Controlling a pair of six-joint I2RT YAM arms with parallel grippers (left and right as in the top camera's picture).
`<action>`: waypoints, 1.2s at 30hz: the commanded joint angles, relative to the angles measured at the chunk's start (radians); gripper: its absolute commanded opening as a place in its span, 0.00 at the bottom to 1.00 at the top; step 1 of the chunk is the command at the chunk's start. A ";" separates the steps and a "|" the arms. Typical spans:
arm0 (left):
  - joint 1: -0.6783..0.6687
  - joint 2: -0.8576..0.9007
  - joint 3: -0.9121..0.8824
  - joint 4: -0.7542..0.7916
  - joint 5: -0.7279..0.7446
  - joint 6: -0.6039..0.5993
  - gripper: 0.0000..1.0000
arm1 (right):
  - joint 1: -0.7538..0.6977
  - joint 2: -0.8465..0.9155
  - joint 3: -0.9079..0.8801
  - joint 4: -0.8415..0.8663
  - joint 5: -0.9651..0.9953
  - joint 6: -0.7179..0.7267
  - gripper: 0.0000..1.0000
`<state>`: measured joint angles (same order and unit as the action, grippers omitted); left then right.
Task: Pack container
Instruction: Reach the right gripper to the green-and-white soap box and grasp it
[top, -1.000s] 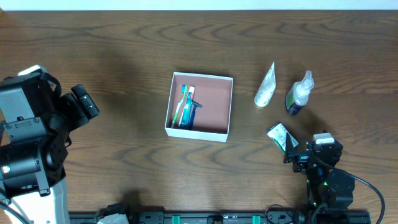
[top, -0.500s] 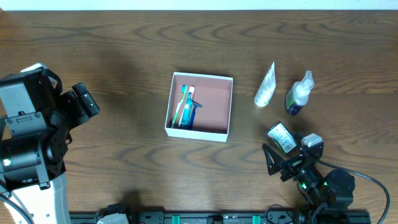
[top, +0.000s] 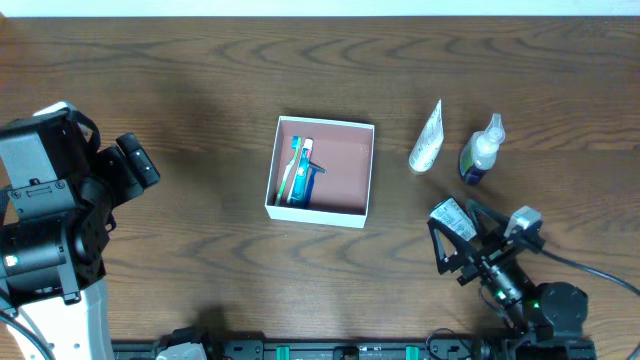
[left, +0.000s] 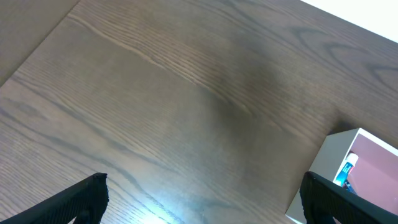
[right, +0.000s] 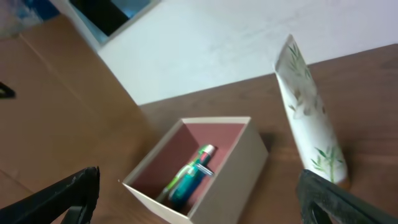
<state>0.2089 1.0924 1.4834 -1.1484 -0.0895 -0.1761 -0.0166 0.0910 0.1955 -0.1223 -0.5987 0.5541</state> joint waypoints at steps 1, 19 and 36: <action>0.007 0.005 0.006 -0.003 -0.009 0.010 0.98 | -0.003 0.097 0.148 0.007 -0.044 -0.019 0.99; 0.007 0.005 0.006 -0.003 -0.009 0.010 0.98 | -0.002 0.848 0.840 -0.917 -0.041 -0.714 0.99; 0.007 0.005 0.006 -0.003 -0.009 0.010 0.98 | 0.101 1.333 0.839 -0.939 0.480 -0.486 0.99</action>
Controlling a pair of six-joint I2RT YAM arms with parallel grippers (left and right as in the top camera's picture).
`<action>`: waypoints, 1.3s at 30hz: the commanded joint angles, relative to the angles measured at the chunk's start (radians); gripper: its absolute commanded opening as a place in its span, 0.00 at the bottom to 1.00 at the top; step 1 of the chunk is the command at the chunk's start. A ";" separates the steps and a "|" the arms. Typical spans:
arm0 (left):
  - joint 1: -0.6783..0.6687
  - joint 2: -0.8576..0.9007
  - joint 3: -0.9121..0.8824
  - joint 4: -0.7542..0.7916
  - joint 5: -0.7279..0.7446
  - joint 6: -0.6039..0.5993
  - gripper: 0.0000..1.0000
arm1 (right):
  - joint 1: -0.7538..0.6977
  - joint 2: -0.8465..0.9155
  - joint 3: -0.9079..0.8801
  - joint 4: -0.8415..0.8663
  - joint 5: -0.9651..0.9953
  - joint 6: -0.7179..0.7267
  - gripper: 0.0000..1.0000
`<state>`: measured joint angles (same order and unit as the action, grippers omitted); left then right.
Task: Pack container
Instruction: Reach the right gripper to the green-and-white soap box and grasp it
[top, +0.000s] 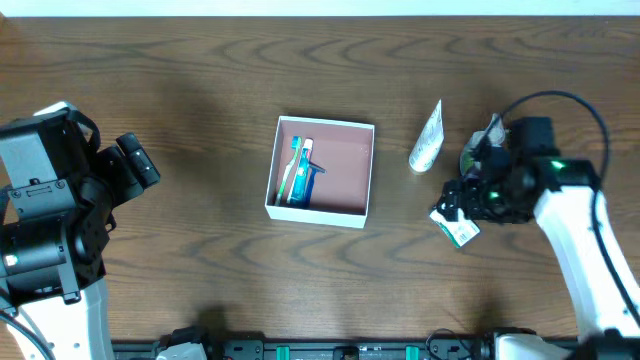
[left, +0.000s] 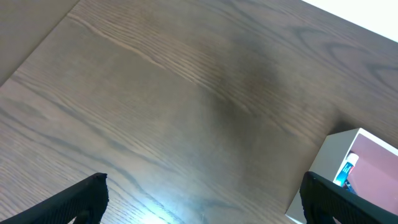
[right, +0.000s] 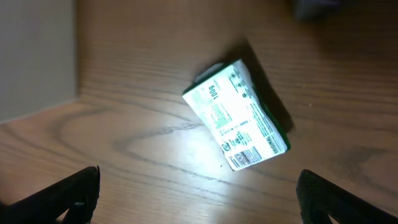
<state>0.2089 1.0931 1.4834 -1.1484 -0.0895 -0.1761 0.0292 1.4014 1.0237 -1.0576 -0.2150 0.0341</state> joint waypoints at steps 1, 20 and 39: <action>0.007 0.004 0.006 -0.003 -0.009 0.010 0.98 | 0.081 0.031 0.011 -0.007 0.134 0.042 0.99; 0.007 0.004 0.006 -0.003 -0.009 0.010 0.98 | 0.198 0.059 -0.075 0.150 0.288 0.141 0.99; 0.007 0.004 0.006 -0.003 -0.009 0.010 0.98 | 0.145 0.059 -0.388 0.550 0.289 0.145 0.94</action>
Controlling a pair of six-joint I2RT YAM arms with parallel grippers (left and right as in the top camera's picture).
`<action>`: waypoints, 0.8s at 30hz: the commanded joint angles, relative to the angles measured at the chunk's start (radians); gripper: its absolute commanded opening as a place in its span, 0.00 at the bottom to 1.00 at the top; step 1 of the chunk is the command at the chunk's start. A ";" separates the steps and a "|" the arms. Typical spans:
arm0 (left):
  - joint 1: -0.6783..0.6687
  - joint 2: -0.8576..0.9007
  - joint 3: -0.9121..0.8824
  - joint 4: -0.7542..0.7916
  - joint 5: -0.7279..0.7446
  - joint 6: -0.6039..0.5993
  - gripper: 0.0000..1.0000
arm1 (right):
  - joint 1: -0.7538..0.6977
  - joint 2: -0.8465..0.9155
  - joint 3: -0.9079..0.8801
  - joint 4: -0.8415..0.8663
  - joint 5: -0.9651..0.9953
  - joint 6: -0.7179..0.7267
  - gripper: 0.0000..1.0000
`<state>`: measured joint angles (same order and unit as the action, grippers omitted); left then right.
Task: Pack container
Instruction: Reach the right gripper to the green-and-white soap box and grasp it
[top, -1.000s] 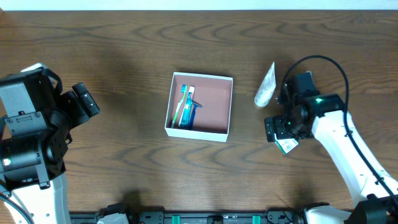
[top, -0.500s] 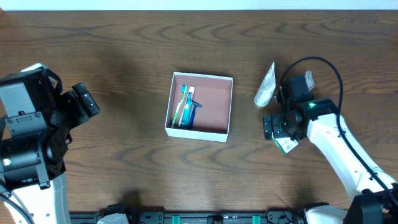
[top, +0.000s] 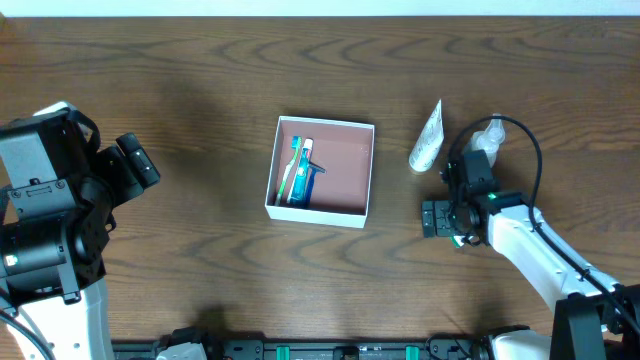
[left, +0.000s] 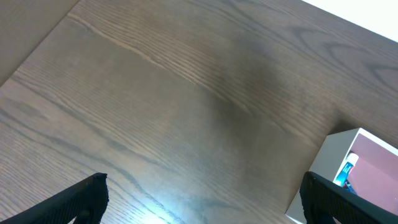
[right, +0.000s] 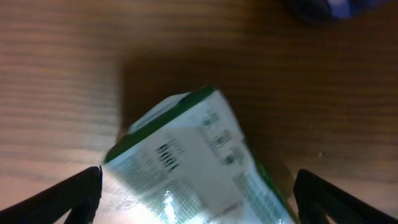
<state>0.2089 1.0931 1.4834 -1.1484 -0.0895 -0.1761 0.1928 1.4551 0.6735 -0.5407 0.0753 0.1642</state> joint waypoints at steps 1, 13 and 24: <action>0.007 0.004 0.006 -0.003 -0.009 0.010 0.98 | -0.021 0.005 -0.049 0.053 -0.001 0.014 0.92; 0.007 0.004 0.006 -0.003 -0.009 0.010 0.98 | -0.022 0.005 -0.067 0.047 -0.005 0.018 0.70; 0.007 0.004 0.006 -0.003 -0.009 0.010 0.98 | -0.021 0.002 -0.066 0.016 -0.005 0.076 0.49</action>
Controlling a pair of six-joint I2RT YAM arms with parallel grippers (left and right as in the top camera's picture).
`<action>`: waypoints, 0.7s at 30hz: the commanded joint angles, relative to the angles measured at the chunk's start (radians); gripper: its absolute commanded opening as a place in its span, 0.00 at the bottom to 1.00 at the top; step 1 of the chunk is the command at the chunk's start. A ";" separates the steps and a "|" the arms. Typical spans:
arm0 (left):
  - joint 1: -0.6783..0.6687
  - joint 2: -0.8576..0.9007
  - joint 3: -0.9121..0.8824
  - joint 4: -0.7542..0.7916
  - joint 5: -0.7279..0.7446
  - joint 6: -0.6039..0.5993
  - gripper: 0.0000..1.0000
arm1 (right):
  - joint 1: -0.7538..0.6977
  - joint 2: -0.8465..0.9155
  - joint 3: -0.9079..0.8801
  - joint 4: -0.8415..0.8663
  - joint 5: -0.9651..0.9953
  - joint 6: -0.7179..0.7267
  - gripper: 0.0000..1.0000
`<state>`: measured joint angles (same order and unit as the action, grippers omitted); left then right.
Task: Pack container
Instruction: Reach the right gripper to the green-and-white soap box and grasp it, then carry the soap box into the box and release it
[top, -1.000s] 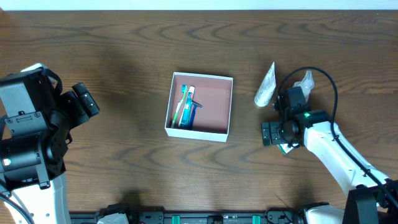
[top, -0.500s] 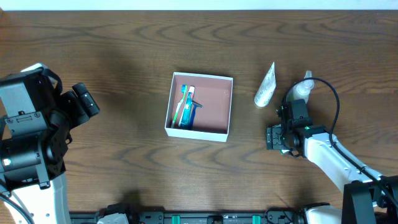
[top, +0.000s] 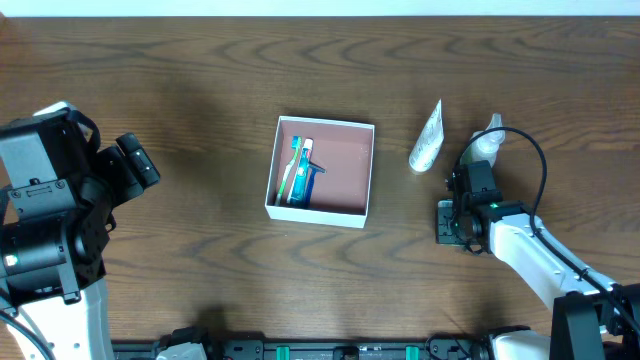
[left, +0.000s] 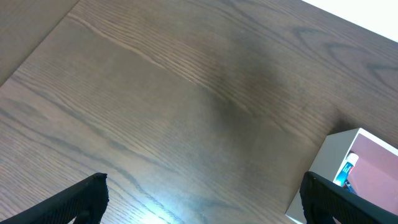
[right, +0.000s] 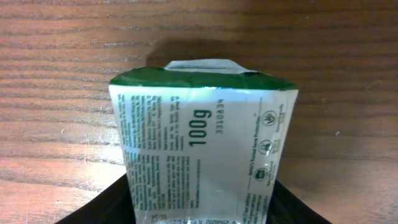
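A white box with a pink floor (top: 318, 214) stands mid-table with a blue-green toothbrush pack (top: 300, 172) lying in its left half. To its right, my right gripper (top: 447, 222) is down at the table, covering a green-and-white packet marked 100g. In the right wrist view the packet (right: 202, 124) fills the space between the dark fingers (right: 112, 208), which press on both its sides, so the gripper (right: 200, 208) is shut on it. My left gripper (top: 135, 162) waits far left, open (left: 202, 199) over bare wood; the box's corner (left: 323, 180) shows at its right.
A white tube with a leaf print (top: 426, 138) lies right of the box. A small clear bottle with a blue base (top: 482, 148) stands just behind my right gripper. A cable loops over the right arm (top: 540, 175).
My right gripper's fingers stood wide apart around the tilted packet; now they are shut on its sides and the packet sits square between them. The left arm has not moved.
My right gripper first sat low at the front right, open and facing the box and tube. Then it hung open above the packet on the table. Then it was close over the packet with fingers spread. Now it grips the packet. The left arm stayed still throughout.
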<state>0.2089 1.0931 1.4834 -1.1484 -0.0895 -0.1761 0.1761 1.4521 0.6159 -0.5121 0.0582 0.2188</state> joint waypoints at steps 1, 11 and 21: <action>0.007 0.004 0.006 -0.003 -0.009 0.010 0.98 | -0.005 0.000 -0.008 -0.018 0.012 0.021 0.47; 0.007 0.004 0.006 -0.003 -0.009 0.010 0.98 | 0.015 -0.277 0.064 -0.224 -0.044 0.039 0.38; 0.007 0.004 0.006 -0.003 -0.009 0.010 0.98 | 0.200 -0.573 0.248 -0.299 -0.270 0.103 0.36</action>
<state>0.2089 1.0931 1.4834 -1.1488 -0.0895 -0.1761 0.3206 0.8989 0.8021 -0.8120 -0.1150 0.2695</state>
